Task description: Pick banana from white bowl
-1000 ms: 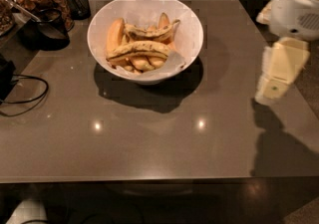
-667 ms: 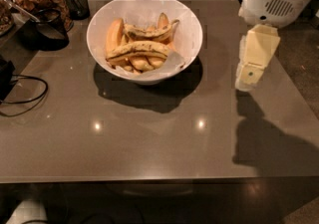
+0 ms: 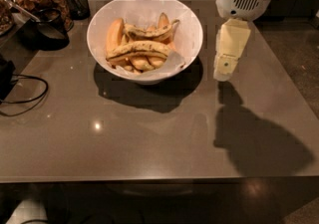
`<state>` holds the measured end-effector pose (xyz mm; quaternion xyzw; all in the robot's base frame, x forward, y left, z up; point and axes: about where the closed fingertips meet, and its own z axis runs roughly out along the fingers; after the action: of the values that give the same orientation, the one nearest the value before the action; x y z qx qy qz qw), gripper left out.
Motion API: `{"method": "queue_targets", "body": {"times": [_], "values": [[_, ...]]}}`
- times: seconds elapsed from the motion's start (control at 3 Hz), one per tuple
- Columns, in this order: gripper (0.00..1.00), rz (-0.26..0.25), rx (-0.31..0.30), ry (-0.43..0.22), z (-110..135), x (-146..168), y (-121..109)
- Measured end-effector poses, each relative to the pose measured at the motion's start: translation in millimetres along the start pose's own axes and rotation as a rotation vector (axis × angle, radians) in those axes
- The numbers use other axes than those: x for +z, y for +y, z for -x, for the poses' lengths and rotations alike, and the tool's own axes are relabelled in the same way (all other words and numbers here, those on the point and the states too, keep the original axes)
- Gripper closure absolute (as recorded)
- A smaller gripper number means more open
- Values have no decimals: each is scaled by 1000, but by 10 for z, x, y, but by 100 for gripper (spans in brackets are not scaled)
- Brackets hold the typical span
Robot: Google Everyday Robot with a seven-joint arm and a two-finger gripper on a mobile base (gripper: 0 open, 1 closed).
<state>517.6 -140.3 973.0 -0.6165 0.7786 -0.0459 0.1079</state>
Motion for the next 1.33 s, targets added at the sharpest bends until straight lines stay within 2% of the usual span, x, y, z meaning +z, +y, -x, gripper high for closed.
{"method": "queue_targets", "body": {"times": [0.33,0.67,1.33], "values": [[0,8,-6,-40,162,14,-39],[9,12,-24,-57,355,17,-66],[37,20,-32,-58,605,83,-178]]}}
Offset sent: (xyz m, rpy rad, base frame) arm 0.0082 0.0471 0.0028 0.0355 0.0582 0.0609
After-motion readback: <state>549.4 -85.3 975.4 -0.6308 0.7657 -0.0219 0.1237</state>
